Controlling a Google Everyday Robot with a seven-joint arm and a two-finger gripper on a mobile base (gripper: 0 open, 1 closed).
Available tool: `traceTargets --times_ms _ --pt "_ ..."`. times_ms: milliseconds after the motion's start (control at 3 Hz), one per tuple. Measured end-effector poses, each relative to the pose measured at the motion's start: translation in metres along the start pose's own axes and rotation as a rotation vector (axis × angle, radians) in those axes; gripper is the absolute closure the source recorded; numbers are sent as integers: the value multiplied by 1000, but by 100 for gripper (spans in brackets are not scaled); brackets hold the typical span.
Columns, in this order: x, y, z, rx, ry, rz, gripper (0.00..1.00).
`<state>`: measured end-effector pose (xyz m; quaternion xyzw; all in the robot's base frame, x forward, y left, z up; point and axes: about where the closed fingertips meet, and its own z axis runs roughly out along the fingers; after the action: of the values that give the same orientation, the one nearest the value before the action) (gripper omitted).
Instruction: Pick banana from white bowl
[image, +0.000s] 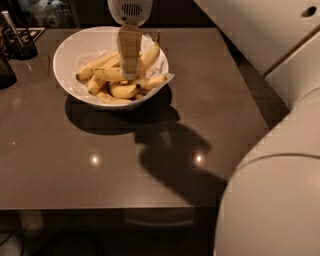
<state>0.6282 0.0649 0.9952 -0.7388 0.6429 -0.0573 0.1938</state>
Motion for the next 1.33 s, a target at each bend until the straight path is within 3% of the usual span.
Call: traceTargets --times_ms 333,1000,1333 --pt "11 -7 7 -34 40 65 15" --pt "21 -27 17 -49 76 97 20" --pt "22 -34 28 -62 86 95 30"
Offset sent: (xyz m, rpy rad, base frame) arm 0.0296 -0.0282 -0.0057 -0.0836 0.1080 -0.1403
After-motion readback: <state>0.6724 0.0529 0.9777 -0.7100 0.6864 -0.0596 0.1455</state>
